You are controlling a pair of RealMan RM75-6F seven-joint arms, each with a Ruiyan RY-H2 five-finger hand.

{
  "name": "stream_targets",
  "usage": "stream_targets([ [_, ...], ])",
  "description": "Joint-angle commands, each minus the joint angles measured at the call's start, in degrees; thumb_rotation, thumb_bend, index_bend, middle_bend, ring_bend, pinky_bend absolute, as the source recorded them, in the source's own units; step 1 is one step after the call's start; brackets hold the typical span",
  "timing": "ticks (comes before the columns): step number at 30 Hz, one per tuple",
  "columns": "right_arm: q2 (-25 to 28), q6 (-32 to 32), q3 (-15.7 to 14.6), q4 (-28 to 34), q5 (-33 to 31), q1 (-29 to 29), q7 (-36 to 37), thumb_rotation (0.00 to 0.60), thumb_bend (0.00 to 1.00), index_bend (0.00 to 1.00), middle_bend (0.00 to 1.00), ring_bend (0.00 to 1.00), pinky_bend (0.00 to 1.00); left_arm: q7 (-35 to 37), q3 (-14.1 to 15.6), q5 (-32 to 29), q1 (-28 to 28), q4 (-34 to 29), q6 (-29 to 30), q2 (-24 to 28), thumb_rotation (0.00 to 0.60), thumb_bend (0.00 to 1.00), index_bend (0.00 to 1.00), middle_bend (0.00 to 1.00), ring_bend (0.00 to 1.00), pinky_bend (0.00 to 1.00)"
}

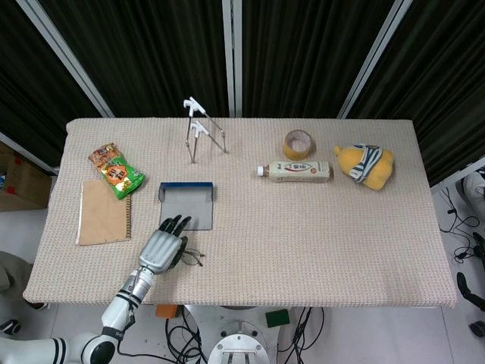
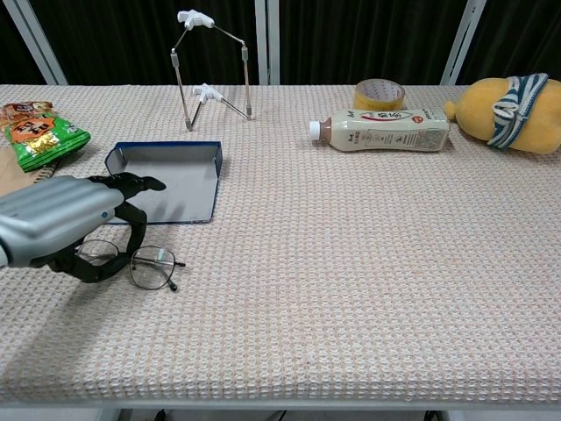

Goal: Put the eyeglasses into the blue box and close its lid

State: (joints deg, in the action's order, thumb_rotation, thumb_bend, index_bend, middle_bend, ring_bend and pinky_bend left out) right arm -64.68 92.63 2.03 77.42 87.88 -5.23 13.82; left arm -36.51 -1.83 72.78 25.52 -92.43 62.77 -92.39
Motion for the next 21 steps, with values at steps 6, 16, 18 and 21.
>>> stream_targets([
  [6, 0.2, 0.1, 0.2, 0.2, -0.2, 0.0, -0.2, 0.6, 0.43, 0.0, 0.0, 0.0, 0.0, 1.0, -1.1, 3.4, 0.1, -0.7, 4.1, 0.3, 0.6, 0.44, 0.61, 0.05, 0.0, 0.14],
  [16, 0.3, -0.6, 0.1, 1.0, -0.1, 0.4, -1.4, 0.6, 0.43, 0.0, 0.0, 0.0, 0.0, -4.9, -8.7, -3.6, 5.0, 4.3, 2.9, -4.3, 0.6, 0.45, 0.64, 0.02, 0.0, 0.14],
  [18, 0.4, -0.5, 0.1, 1.3, 0.0, 0.4, -1.6, 0.6, 0.43, 0.0, 0.0, 0.0, 0.0, -7.0, -10.0, -6.0, 6.6, 7.3, 2.1, -6.7, 0.6, 0.45, 0.64, 0.01, 0.0, 0.14],
  [21, 0.8, -0.4, 0.2, 1.7, -0.1, 0.4, -1.8, 0.6, 0.43, 0.0, 0.0, 0.0, 0.0, -10.1, -11.1, -8.3, 8.4, 11.2, 2.3, -9.7, 0.6, 0.45, 0.64, 0.0, 0.0, 0.14],
])
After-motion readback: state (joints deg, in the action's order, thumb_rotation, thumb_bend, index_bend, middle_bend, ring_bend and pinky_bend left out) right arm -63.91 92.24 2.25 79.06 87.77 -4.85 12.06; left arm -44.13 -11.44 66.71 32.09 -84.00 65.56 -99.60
